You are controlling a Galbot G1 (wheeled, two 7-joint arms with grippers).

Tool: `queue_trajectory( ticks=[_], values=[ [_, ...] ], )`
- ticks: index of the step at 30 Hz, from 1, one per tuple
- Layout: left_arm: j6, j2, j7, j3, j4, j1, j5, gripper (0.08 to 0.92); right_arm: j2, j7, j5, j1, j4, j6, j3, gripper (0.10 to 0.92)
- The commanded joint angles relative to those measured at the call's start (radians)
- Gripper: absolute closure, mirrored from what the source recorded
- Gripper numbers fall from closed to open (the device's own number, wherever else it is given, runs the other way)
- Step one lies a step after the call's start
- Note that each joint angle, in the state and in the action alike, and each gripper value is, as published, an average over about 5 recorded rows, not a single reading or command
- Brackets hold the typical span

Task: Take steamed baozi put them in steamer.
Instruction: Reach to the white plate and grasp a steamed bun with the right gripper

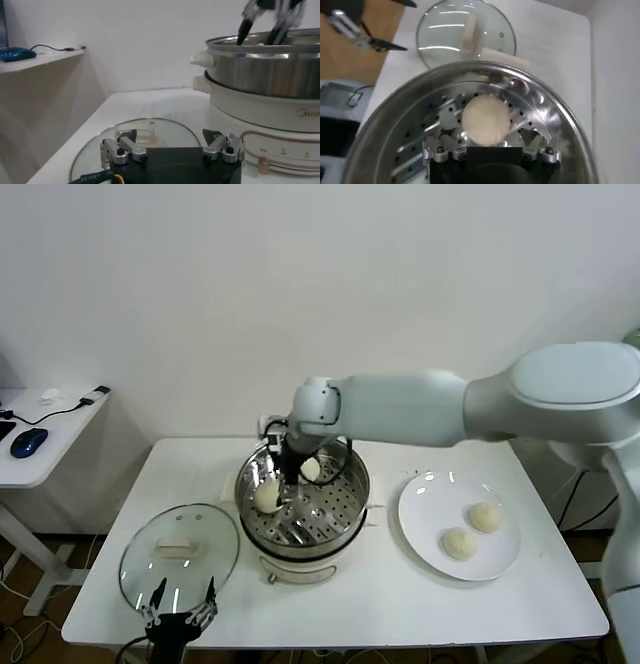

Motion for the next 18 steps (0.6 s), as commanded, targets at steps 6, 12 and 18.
queue_trajectory(
  ticks=[6,12,18],
  values=[
    [0.003,0.001,0.001,0.005,0.001,-0.001,0.001,0.177,-0.592,-0.314,-0.239,0.386,0.288,0.249,-0.402,0.202],
    [0.007,0.000,0.003,0.007,0.001,-0.006,0.001,0.177,-0.742,-0.246,-0.466,0.232,0.307,0.207,-0.407,0.203],
    [0.008,0.004,0.003,-0.001,0.000,-0.003,-0.002,0.177,-0.772,-0.162,-0.543,0.026,0.260,0.125,-0.258,0.203]
  ],
)
